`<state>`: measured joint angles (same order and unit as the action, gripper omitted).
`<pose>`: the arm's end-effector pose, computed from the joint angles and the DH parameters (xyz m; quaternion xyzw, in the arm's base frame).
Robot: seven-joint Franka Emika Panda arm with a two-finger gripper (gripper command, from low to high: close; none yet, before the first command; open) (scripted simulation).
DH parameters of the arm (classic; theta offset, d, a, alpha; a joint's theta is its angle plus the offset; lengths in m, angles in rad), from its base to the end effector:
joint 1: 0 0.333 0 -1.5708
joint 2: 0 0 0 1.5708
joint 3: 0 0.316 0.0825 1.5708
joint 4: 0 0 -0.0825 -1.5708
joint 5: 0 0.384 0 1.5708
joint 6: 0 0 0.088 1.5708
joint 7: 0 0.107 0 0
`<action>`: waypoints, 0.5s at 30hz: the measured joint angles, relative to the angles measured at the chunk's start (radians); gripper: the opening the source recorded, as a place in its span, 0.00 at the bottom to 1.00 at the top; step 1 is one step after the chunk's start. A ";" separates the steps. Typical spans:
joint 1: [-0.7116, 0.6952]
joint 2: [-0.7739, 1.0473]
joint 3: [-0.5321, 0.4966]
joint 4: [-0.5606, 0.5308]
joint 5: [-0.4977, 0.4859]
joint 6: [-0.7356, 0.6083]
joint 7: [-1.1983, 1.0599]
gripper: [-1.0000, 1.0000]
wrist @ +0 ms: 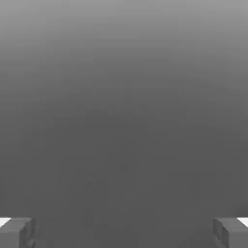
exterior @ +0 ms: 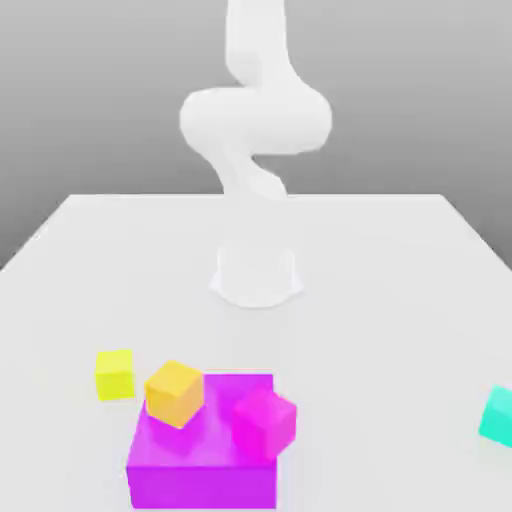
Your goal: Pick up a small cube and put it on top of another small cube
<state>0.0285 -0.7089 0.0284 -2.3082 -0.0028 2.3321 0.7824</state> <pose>0.3794 0.0253 0.6773 -0.8731 0.3307 -0.3316 0.1357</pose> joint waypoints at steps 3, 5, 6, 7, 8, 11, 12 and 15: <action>0.034 0.114 0.039 -0.010 -0.004 0.040 -0.022 0.50; 0.055 0.186 0.065 -0.017 -0.008 0.066 -0.034 0.50; 0.065 0.222 0.079 -0.020 -0.011 0.079 -0.040 0.50; 0.076 0.258 0.093 -0.023 -0.015 0.092 -0.045 0.50; 0.086 0.294 0.107 -0.027 -0.018 0.104 -0.050 0.50; 0.117 0.402 0.149 -0.037 -0.033 0.143 -0.063 0.50; 0.127 0.438 0.163 -0.040 -0.040 0.156 -0.066 0.50; 0.158 0.547 0.205 -0.050 -0.064 0.194 -0.072 0.50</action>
<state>0.1870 -0.1614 0.2333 -2.3578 -0.0664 2.5258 0.7101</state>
